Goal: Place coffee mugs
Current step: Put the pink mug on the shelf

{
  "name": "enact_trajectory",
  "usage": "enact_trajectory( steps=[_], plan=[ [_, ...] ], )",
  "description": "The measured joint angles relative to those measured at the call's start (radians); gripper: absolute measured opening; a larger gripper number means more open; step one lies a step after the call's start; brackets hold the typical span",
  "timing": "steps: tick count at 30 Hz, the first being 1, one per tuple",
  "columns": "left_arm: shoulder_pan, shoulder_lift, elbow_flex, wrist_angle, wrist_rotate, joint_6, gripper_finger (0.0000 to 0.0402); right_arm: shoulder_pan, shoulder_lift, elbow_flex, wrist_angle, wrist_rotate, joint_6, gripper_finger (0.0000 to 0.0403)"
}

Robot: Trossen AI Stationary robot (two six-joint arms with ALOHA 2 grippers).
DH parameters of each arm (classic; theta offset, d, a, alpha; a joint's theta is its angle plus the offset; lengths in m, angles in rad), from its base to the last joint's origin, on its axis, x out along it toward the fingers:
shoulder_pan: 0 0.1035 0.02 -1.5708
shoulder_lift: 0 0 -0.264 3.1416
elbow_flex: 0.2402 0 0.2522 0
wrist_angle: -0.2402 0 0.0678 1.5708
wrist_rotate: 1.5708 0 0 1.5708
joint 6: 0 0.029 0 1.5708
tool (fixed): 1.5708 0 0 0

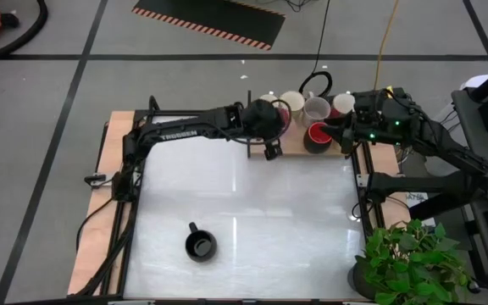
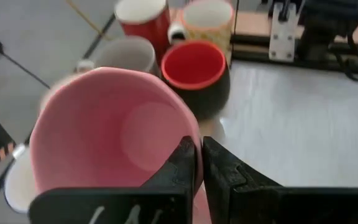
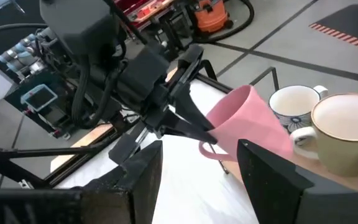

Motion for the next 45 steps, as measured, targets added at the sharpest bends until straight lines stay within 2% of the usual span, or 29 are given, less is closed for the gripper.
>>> enact_trajectory(
  steps=[5, 9, 17, 32, 38, 45],
  plan=[
    [0.021, 0.000, 0.028, 0.040, 0.005, 0.002, 0.0014, 0.000, 0.000, 0.000, 0.012, 0.039, -0.003, 0.0201],
    [0.039, 0.035, 0.110, 0.031, 0.021, -0.008, 0.0014, 0.000, 0.000, 0.000, 0.049, 0.101, -0.012, 0.0201],
    [0.042, 0.232, 0.296, -0.134, 0.121, 0.003, 0.0014, 0.000, 0.000, 0.000, 0.169, 0.204, -0.082, 0.0201],
    [0.040, 0.307, 0.292, -0.132, 0.111, 0.028, 0.0015, 0.000, -0.004, 0.000, 0.145, 0.208, -0.032, 0.0201],
    [0.037, 0.329, 0.292, -0.109, 0.104, 0.052, 0.0050, 0.000, -0.004, 0.000, 0.151, 0.209, -0.031, 0.0201],
    [0.037, 0.332, 0.292, -0.093, 0.102, 0.083, 0.0057, 0.000, -0.004, 0.000, 0.146, 0.208, -0.002, 0.0201]
  ],
)
